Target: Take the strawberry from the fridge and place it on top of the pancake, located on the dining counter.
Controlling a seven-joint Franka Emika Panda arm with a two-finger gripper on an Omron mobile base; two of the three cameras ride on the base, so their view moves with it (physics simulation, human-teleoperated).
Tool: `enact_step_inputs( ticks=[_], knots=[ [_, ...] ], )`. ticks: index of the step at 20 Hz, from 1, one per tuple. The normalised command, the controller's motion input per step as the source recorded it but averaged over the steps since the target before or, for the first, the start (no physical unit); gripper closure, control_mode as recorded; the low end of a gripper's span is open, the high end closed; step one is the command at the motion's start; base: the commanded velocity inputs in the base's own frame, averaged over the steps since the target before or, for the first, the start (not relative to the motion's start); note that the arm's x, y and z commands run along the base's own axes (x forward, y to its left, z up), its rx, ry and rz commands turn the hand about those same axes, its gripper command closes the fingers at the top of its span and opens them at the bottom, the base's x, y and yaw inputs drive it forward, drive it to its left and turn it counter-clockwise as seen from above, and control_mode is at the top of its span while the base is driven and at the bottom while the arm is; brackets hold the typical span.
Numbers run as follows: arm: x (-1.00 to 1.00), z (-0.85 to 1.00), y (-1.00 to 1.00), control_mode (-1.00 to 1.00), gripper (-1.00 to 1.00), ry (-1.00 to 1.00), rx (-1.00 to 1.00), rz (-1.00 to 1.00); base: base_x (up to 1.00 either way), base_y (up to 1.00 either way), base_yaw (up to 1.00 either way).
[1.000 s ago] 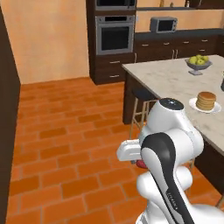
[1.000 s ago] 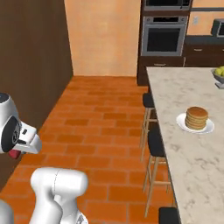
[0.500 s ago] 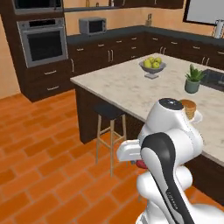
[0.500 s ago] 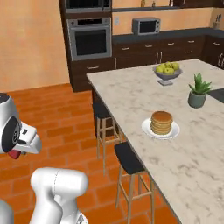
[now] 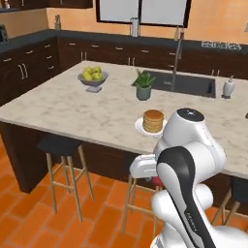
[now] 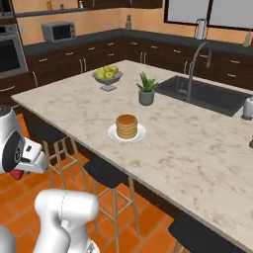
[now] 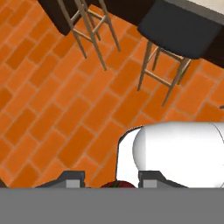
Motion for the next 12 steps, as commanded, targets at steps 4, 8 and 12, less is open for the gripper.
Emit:
enact_step_inputs(
  ticks=[4,8,12],
  knots=[
    [0.0,0.0,0.0,1.0,1.0,0.0,0.0,0.0,0.44,0.43,-0.64],
    [0.0,0.0,0.0,1.0,1.0,0.0,0.0,0.0,0.41,0.36,-0.64],
    [0.0,0.0,0.0,1.0,1.0,0.0,0.0,0.0,0.47,0.64,-0.56]
  ],
)
